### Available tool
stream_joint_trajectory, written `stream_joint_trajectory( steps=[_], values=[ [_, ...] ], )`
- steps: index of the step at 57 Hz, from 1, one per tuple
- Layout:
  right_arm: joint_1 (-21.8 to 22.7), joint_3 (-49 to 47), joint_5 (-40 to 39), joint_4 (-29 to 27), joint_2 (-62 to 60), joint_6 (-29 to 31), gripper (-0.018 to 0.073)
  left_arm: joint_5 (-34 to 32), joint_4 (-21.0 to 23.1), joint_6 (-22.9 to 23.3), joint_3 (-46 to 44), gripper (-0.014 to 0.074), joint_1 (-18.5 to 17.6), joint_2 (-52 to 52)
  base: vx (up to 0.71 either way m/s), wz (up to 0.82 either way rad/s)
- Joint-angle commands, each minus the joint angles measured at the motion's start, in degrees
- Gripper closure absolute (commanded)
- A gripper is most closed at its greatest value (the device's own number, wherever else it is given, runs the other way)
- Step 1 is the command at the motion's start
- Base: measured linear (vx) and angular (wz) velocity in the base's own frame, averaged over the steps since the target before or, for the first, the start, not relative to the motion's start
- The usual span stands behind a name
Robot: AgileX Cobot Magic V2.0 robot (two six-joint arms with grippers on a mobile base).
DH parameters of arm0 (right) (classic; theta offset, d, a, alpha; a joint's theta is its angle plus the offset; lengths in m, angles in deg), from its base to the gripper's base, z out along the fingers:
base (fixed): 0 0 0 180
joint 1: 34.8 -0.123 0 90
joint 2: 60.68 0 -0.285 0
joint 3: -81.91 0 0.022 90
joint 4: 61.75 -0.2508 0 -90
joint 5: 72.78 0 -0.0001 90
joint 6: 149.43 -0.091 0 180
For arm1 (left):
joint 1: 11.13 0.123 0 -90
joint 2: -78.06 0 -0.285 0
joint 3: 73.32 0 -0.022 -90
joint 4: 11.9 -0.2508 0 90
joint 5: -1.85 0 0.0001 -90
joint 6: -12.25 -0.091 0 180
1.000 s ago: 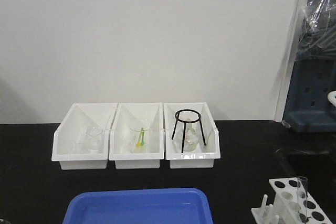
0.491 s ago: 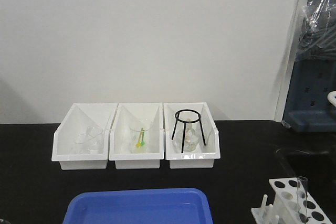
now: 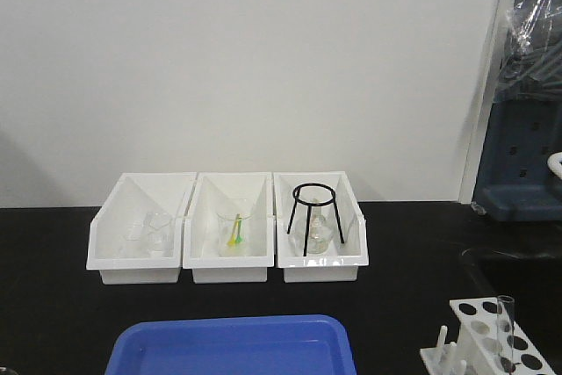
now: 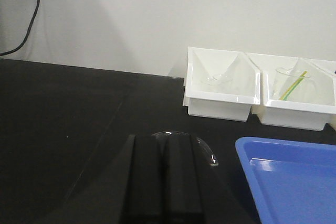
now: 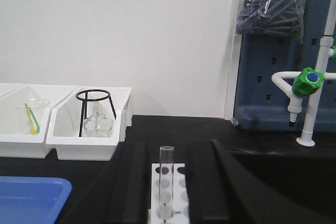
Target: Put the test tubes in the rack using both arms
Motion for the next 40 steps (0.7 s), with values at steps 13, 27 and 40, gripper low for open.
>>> stream_joint_trajectory(
  steps=[13, 27, 40],
  values=[
    [0.38, 13.43, 0.61, -0.03, -18.03, -0.15, 0.0498, -4.33, 0.36, 0.07, -1.51, 0.0601, -0.15, -0.98, 0.00, 0.00],
    [0.06, 13.37, 3.34, 0.01, -17.52, -0.15, 0.0573, -4.27, 0.36, 0.07, -1.51, 0.0601, -0.15, -0.99, 0.00, 0.00],
    [0.06, 13.37, 2.87, -0.01, -17.41, -0.15, 0.0571, -4.27, 0.36, 0.07, -1.51, 0.0601, -0.15, -0.99, 0.00, 0.00]
  ],
)
